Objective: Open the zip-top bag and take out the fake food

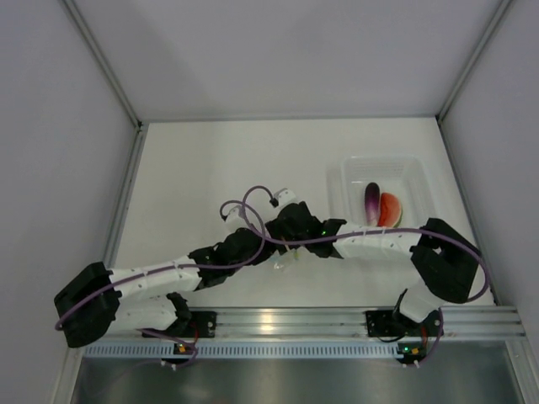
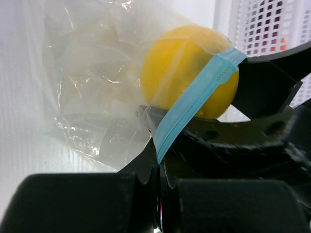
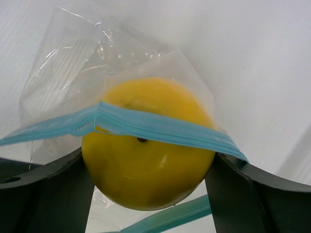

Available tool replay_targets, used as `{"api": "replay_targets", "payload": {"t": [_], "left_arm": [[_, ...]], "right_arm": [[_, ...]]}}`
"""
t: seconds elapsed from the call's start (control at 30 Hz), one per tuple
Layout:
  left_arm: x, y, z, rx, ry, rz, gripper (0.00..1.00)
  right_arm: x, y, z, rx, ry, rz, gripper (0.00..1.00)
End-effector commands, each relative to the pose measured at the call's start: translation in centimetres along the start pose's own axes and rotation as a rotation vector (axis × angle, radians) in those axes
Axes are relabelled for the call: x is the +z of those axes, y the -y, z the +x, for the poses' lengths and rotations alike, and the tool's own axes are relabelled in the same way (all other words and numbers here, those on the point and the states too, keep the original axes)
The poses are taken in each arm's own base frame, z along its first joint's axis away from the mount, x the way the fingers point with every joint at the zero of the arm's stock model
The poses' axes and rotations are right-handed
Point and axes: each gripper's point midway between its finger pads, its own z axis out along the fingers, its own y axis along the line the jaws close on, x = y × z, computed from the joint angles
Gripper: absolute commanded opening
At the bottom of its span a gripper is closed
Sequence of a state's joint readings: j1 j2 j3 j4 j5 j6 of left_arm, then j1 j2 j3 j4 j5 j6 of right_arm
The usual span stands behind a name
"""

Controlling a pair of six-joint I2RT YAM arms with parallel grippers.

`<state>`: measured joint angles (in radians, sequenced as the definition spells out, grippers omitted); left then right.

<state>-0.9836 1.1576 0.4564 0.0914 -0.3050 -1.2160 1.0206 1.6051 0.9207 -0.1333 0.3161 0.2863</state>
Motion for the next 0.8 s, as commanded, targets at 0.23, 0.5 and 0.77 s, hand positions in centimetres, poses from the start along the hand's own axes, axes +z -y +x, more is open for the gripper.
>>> {"api": "replay_targets", "payload": {"t": [0.23, 0.5, 0.77], "left_arm": [[-1.5, 1.7, -3.5, -0.102, 0.139, 0.036, 0.0], [-1.3, 1.4, -3.8, -0.096, 0.142, 0.021, 0.0], [-1.4, 1.6, -3.9, -0.08, 0.129, 0.029, 0.0]], "right_arm": [[-7.8, -5.7, -3.7, -0.043, 0.181, -0.328, 0.57], [-11.8, -7.1, -4.5, -0.057, 0.216, -0.477, 0.56], [-15.3, -3.2, -8.1, 0.021, 0.303, -0.32, 0.56]]}}
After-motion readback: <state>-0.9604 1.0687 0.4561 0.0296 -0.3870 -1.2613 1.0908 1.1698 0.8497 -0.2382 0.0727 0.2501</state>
